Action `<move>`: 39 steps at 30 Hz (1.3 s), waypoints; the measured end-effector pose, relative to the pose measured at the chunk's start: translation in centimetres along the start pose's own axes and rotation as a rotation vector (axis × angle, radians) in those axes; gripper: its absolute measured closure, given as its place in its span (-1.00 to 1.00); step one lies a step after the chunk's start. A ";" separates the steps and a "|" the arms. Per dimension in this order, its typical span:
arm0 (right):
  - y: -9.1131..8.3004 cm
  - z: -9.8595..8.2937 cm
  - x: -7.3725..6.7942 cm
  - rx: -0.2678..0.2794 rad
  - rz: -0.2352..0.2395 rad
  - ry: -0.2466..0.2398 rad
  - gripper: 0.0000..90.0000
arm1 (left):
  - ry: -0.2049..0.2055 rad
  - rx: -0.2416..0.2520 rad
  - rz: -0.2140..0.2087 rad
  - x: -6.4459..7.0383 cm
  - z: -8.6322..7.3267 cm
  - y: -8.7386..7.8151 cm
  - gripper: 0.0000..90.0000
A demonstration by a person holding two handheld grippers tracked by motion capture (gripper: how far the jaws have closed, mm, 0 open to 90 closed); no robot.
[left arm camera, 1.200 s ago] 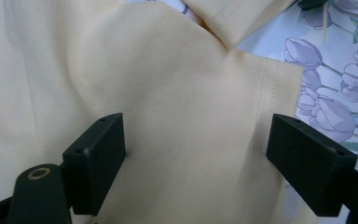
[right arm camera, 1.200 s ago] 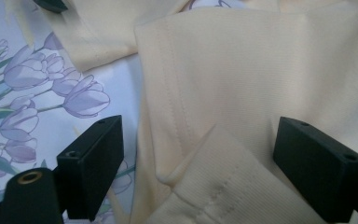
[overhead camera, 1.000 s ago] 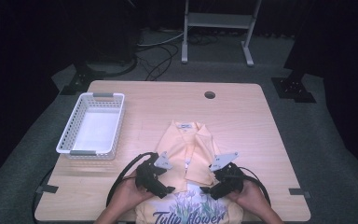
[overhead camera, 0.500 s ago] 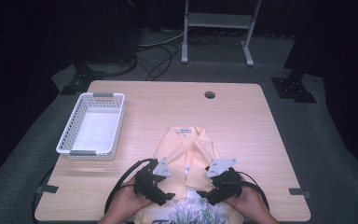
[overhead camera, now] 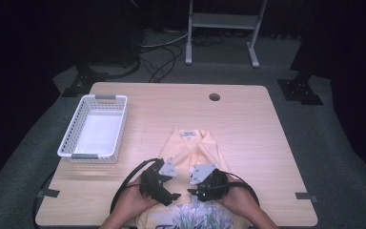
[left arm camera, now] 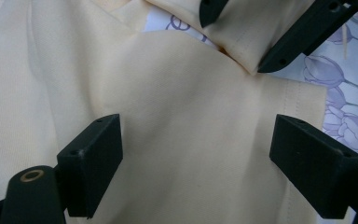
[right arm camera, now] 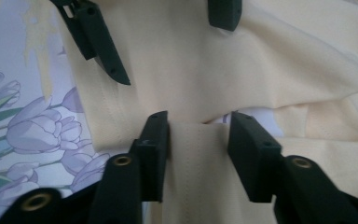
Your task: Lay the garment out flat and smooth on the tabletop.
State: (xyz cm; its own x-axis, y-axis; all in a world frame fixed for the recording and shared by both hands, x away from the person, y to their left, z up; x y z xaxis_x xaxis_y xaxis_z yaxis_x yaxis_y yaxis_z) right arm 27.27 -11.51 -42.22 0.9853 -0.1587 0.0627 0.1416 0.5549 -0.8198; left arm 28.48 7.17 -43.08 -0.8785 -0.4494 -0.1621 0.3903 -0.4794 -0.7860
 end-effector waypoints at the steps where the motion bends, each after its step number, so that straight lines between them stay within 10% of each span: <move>1: 0.1 0.0 0.0 -0.007 -0.001 -0.006 0.41 | 0.004 -0.002 0.000 0.0 0.0 0.0 -0.63; 11: 0.2 -0.4 0.3 -0.020 0.037 0.002 0.87 | -0.002 -0.008 -0.010 0.0 -0.1 0.3 -0.63; 39: -3.5 -1.0 2.6 0.056 0.153 0.037 0.91 | -0.026 0.006 -0.017 0.0 -0.3 0.4 -0.63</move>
State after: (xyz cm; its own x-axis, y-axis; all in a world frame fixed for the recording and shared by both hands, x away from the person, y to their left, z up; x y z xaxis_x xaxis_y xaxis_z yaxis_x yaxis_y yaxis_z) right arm 29.26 -14.69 -39.80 0.9918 -0.0978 -0.0825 -0.0043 0.6193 -0.7851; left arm 28.55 7.25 -43.55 -0.8776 -0.4604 -0.1335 0.3773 -0.4916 -0.7848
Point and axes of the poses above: each handheld gripper's, and its own axes: y roughly forward along the jaws, z roughly out of its top, x roughly to its right, the point moved 1 cm from there along y, roughly forward along the jaws, and after that the axes turned 10 degrees about z, right-handed, at the moved point
